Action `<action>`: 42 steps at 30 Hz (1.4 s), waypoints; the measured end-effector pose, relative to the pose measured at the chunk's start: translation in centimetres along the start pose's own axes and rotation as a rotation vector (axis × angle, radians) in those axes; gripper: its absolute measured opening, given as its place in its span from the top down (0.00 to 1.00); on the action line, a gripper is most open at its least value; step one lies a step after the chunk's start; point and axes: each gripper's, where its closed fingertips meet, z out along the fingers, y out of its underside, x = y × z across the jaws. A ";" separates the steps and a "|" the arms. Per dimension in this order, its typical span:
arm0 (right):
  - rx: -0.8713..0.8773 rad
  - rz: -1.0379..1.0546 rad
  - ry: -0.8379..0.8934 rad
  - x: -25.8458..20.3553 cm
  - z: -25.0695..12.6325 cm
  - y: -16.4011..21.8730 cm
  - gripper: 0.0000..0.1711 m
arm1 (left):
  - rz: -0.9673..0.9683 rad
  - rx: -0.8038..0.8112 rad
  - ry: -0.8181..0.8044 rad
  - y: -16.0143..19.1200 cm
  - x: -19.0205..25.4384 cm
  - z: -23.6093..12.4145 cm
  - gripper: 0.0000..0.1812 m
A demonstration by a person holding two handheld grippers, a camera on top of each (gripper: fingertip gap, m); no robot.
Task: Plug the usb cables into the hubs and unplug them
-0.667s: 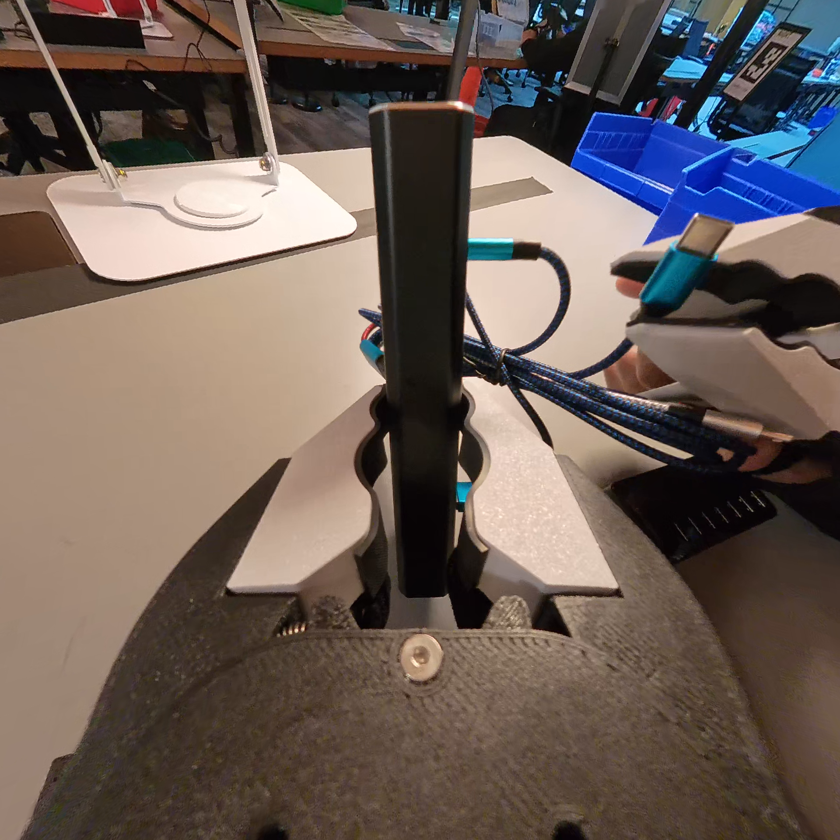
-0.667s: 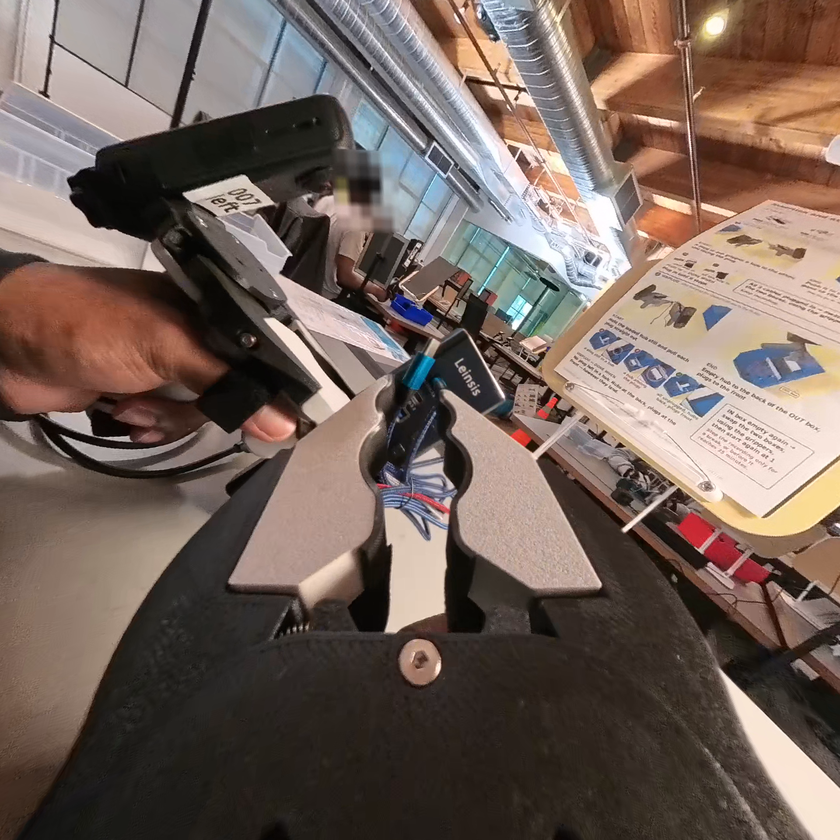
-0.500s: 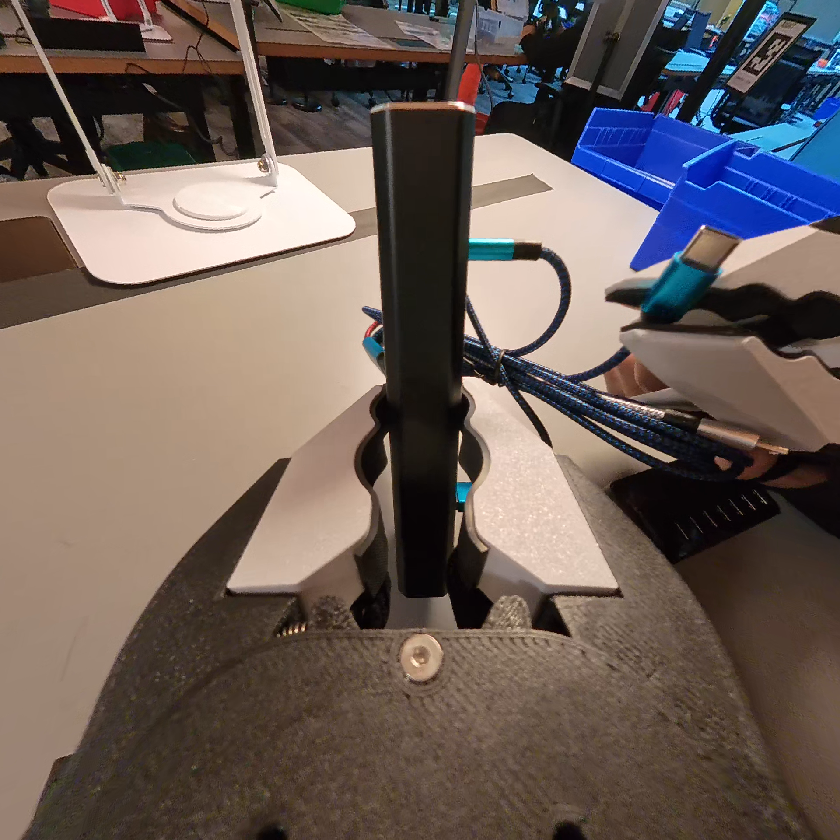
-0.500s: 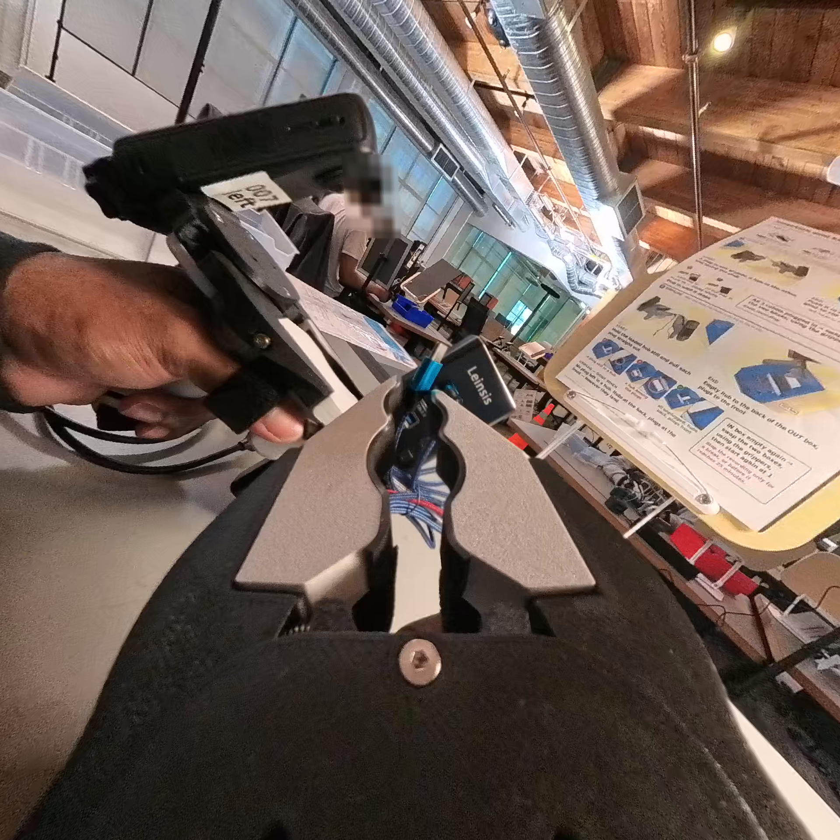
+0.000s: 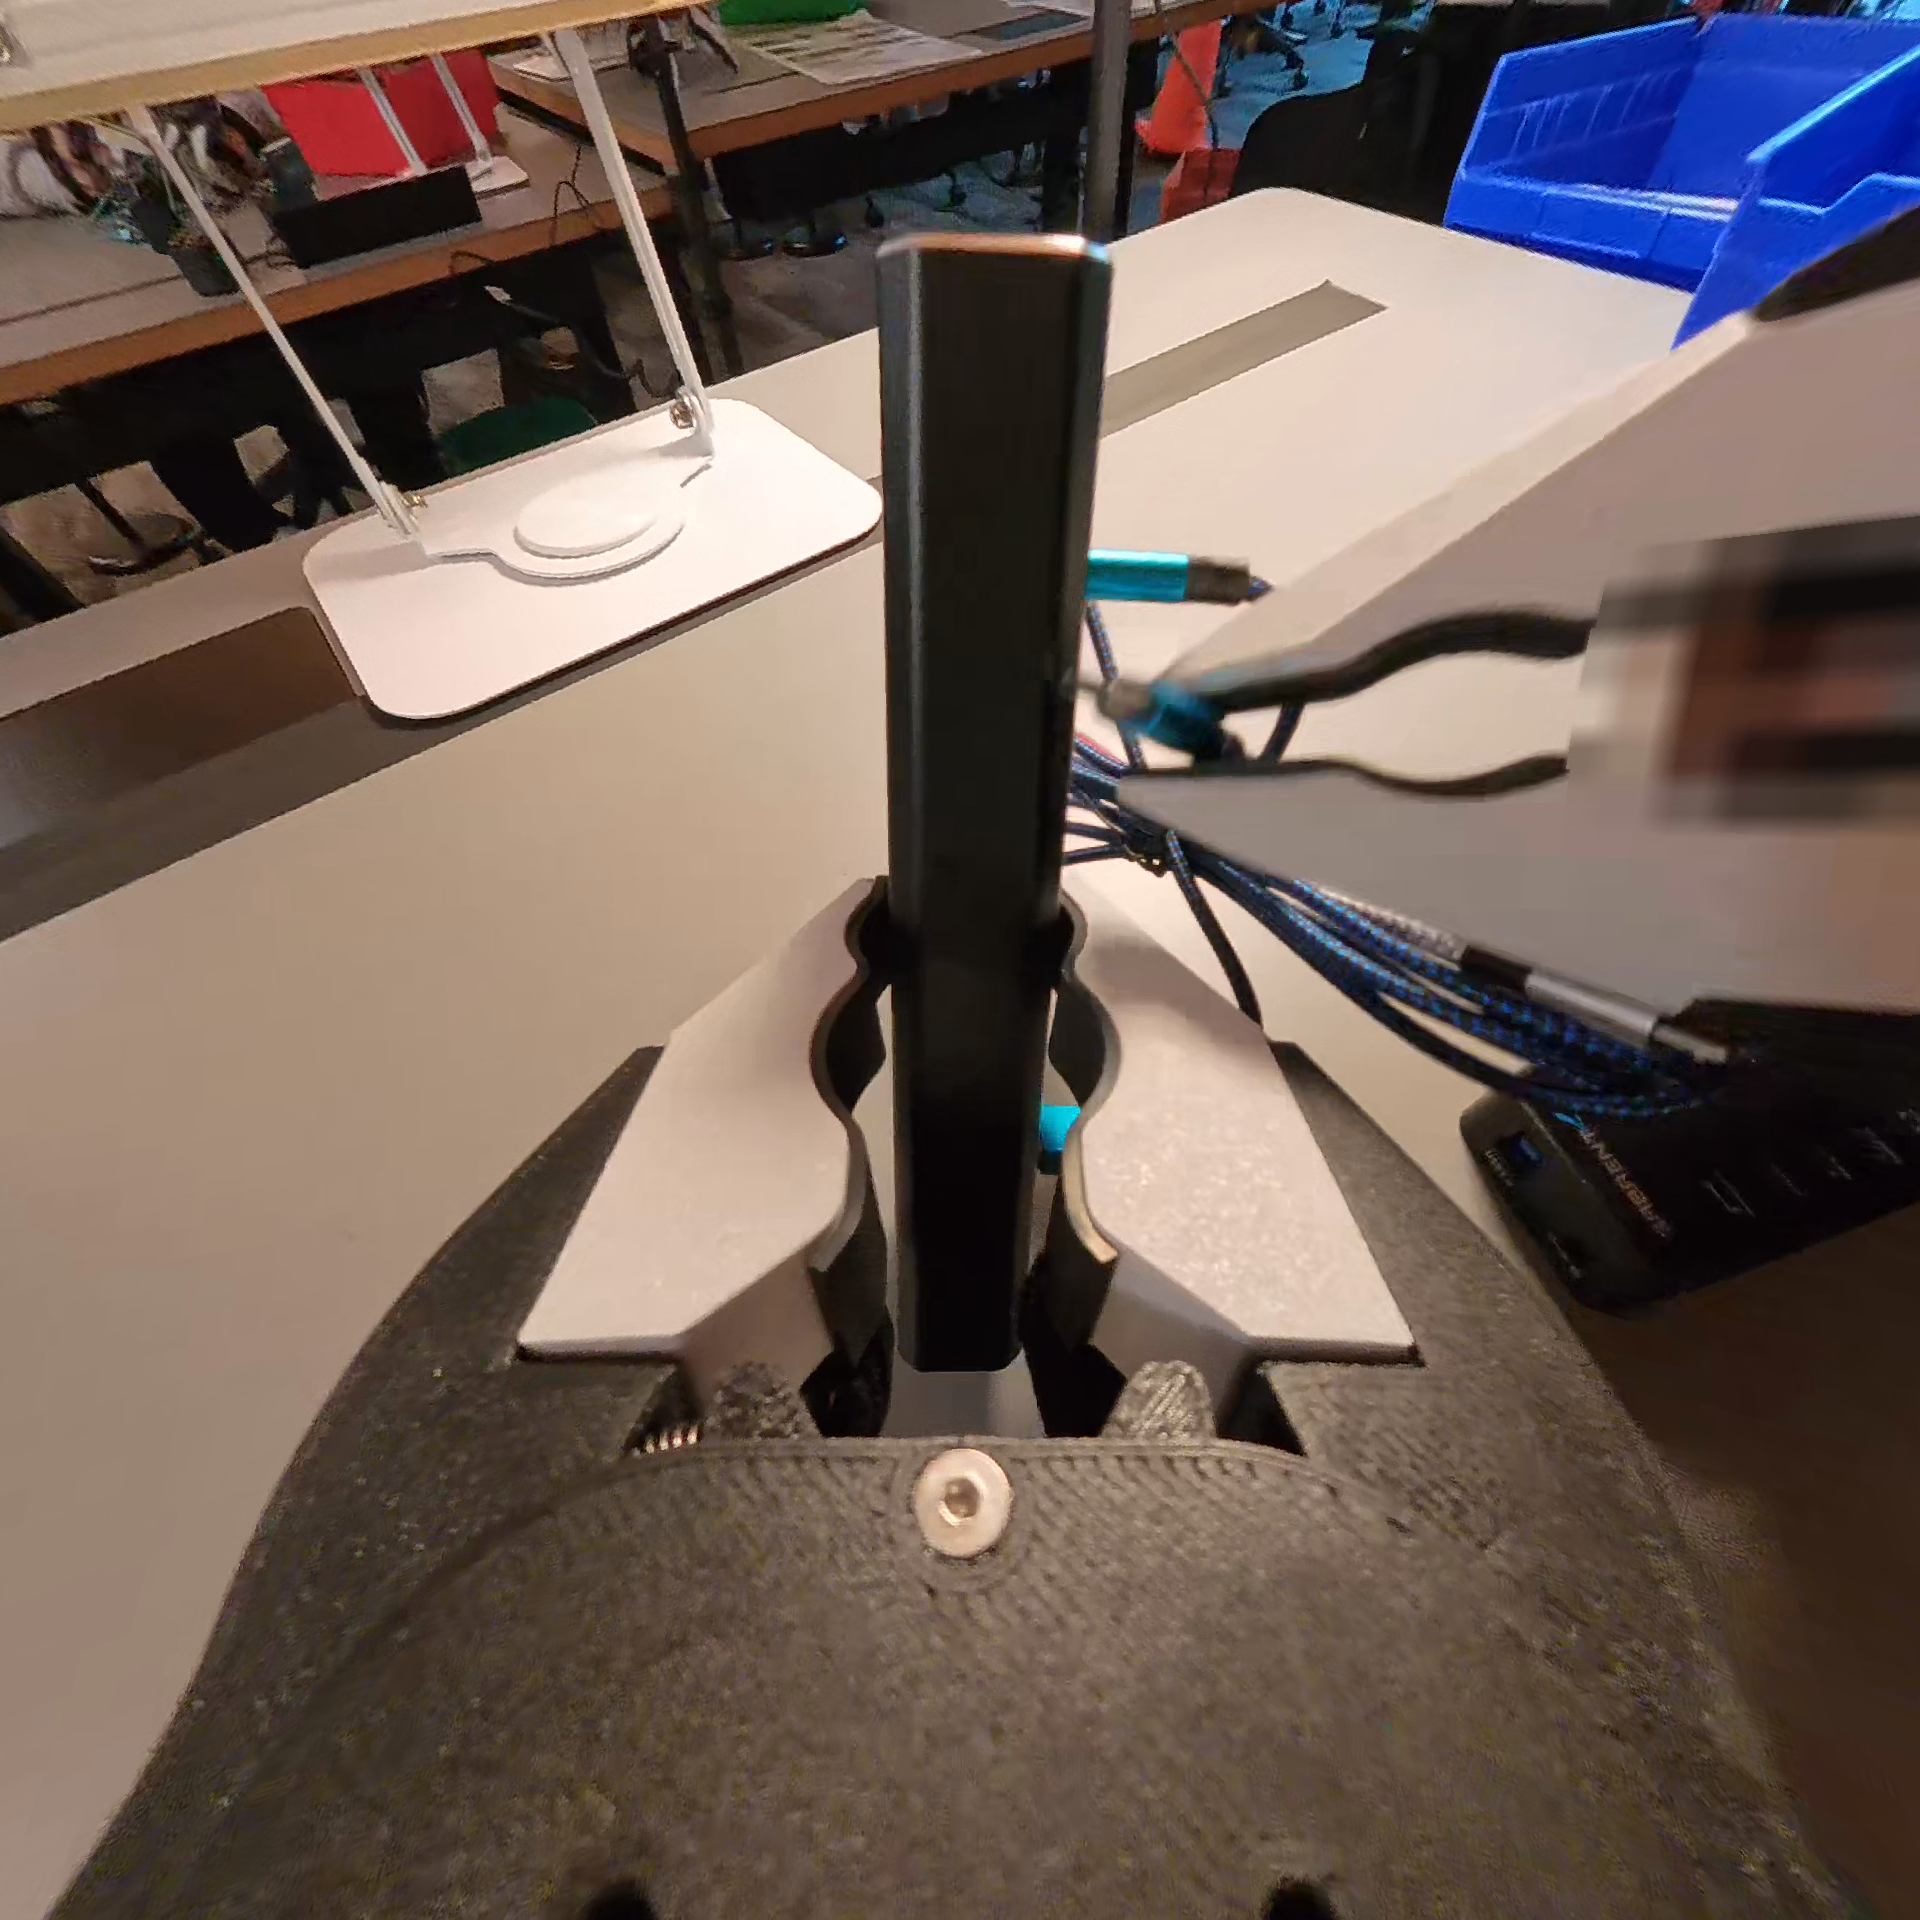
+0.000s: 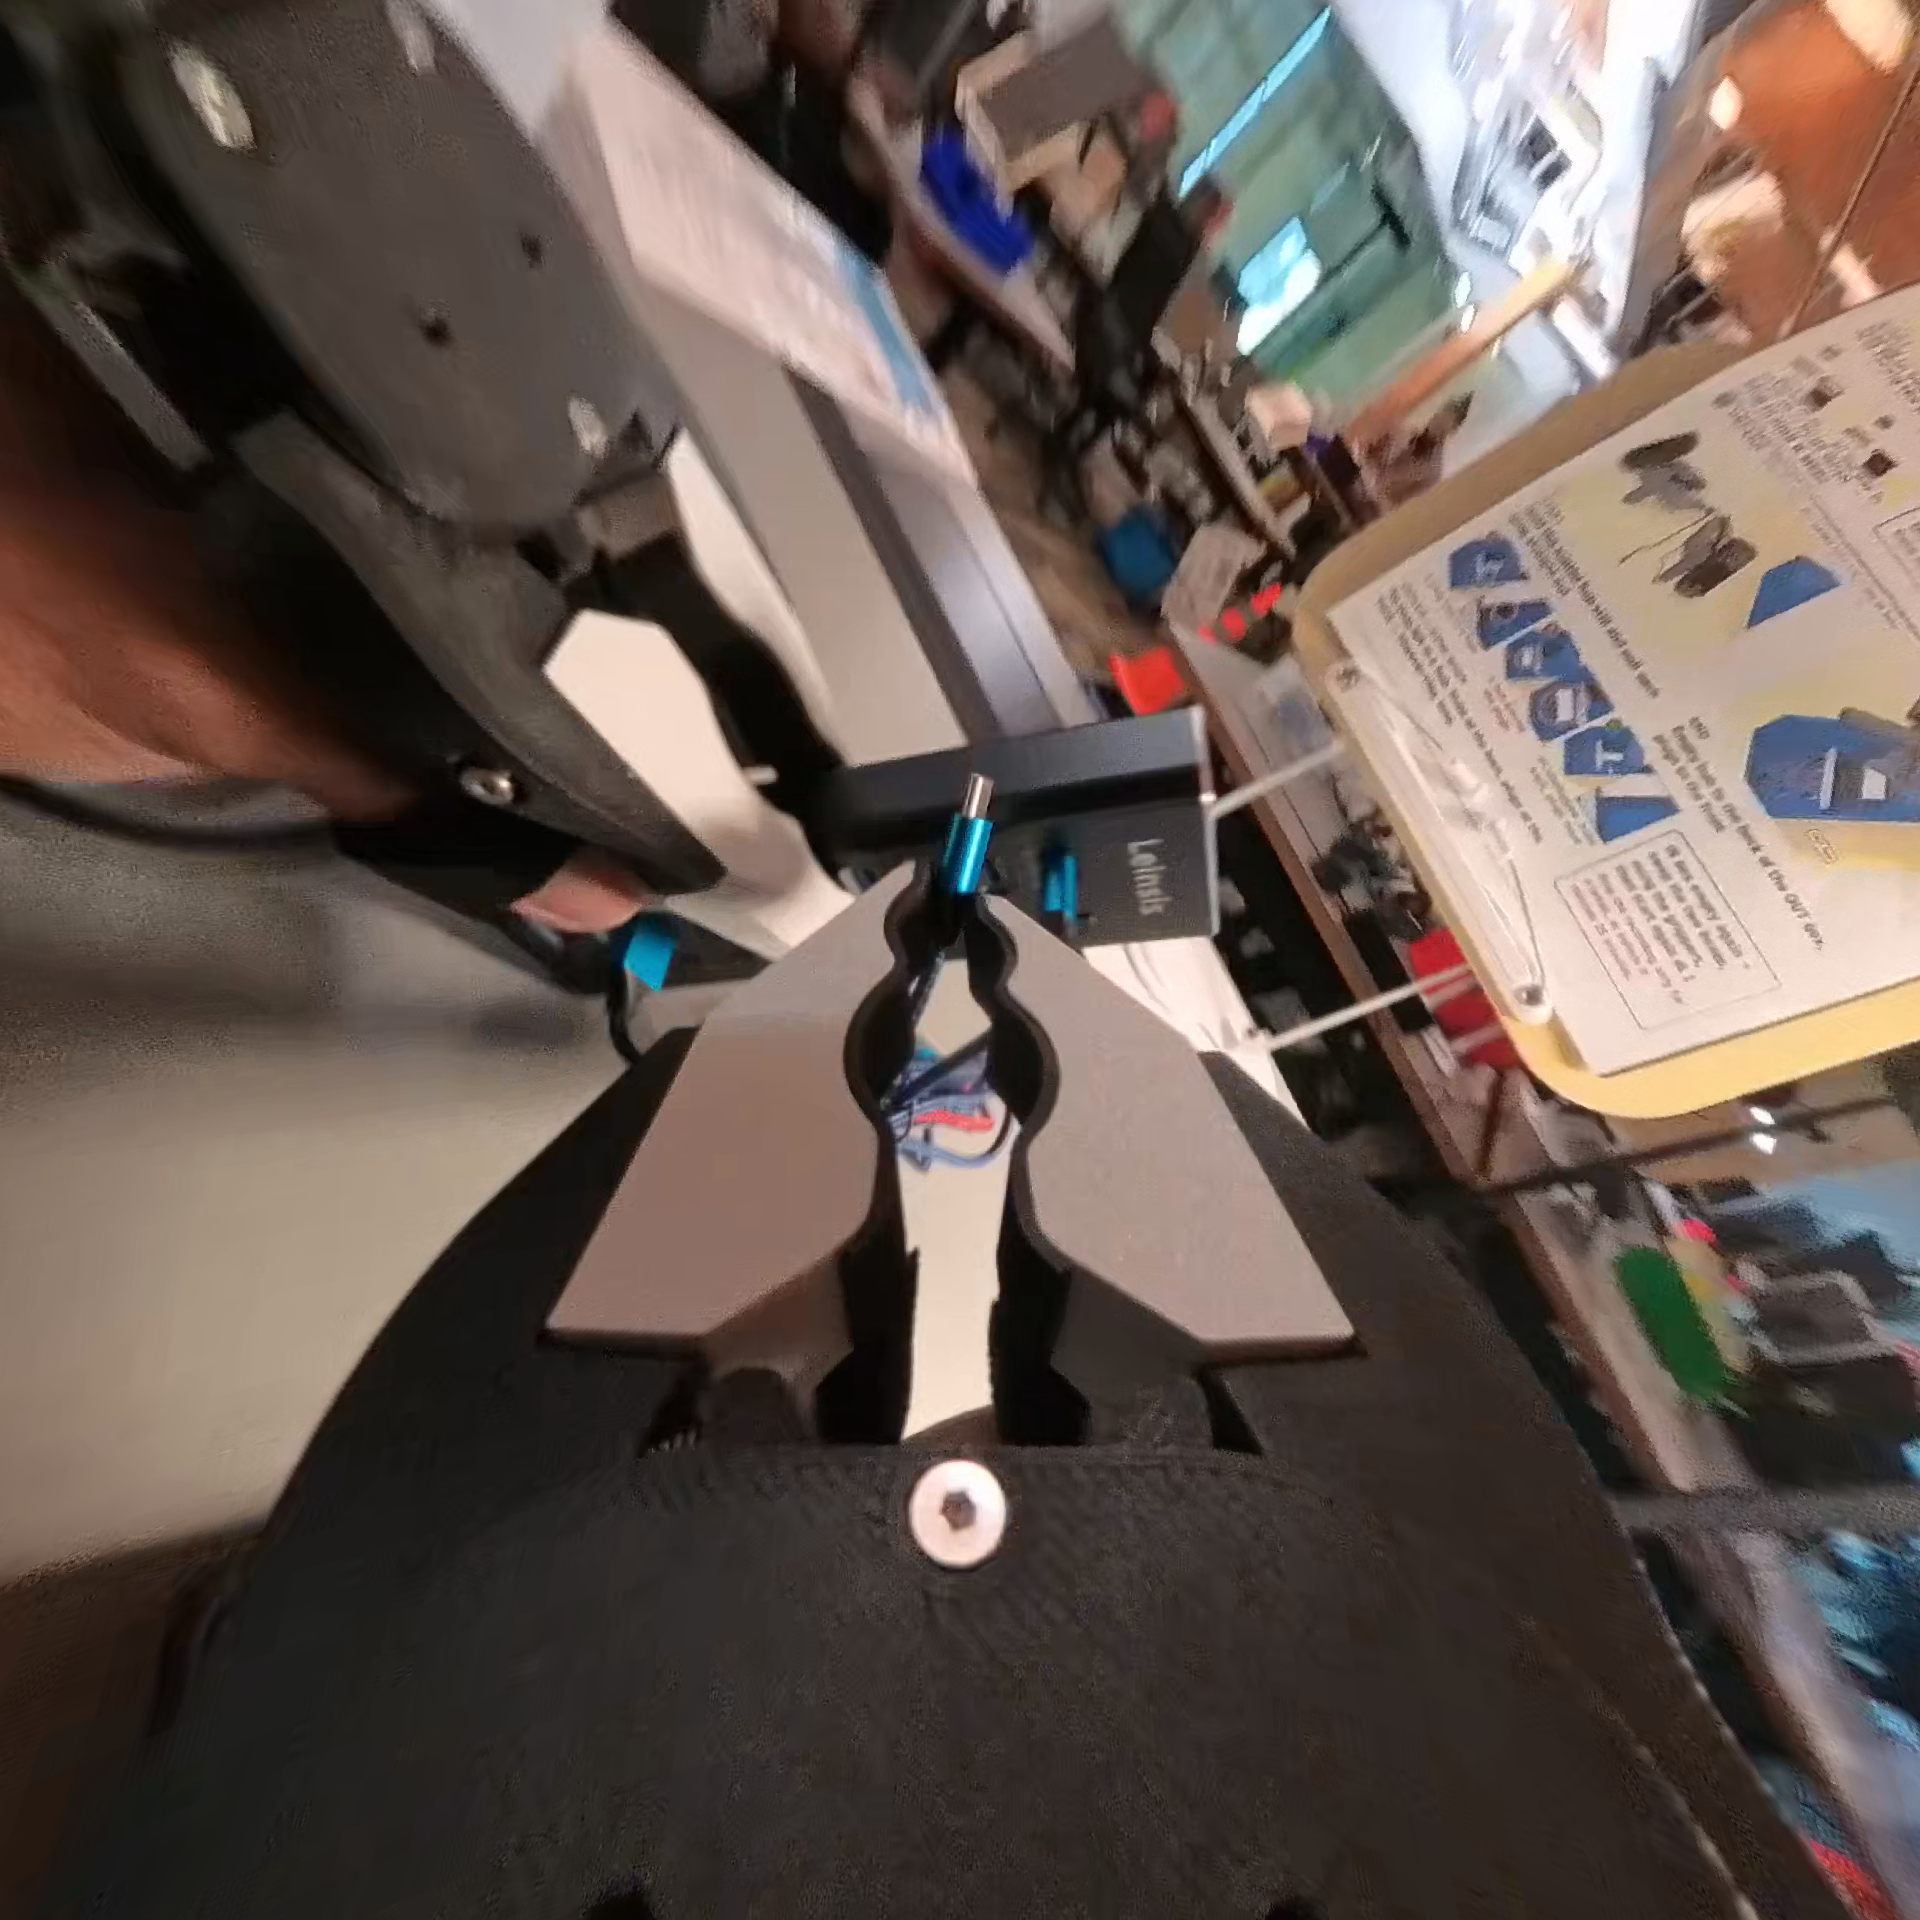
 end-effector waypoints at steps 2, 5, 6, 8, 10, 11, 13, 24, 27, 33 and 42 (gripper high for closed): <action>-0.087 -0.054 0.010 -0.5 0.2 0.5 0.97 | 0.001 0.000 -0.008 0.0 0.0 0.0 0.84; -0.184 -0.101 0.075 -0.2 0.1 0.9 0.97 | -0.007 0.000 -0.021 0.0 -0.2 0.0 0.84; -0.209 -0.108 0.094 0.1 0.0 1.1 0.97 | -0.013 0.002 -0.029 0.0 -0.4 0.0 0.84; -0.246 -0.104 0.104 0.2 0.1 1.4 0.97 | -0.012 0.006 -0.042 0.0 -0.6 -0.1 0.84; -0.279 -0.110 0.106 0.2 0.3 1.7 0.98 | -0.006 0.007 -0.053 0.0 -0.7 0.0 0.84; -0.294 -0.114 0.107 0.2 0.3 1.9 0.98 | -0.007 0.007 -0.053 0.1 -0.7 0.0 0.84; -0.331 -0.113 0.103 0.2 0.5 2.2 0.97 | -0.008 0.005 -0.059 0.1 -0.7 0.1 0.84; -0.402 -0.057 0.074 0.4 0.8 3.2 0.98 | 0.070 0.062 -0.140 -0.3 -1.0 0.0 0.85; -0.407 -0.044 0.080 0.4 1.1 3.4 0.97 | 0.088 0.071 -0.167 -0.4 -1.2 0.0 0.85; -0.380 0.046 0.100 0.8 1.9 3.0 0.97 | 0.058 0.094 -0.200 -0.2 -1.9 0.1 0.85; -0.396 0.043 0.106 0.7 2.3 3.0 0.98 | 0.060 0.093 -0.210 -0.1 -2.0 0.1 0.84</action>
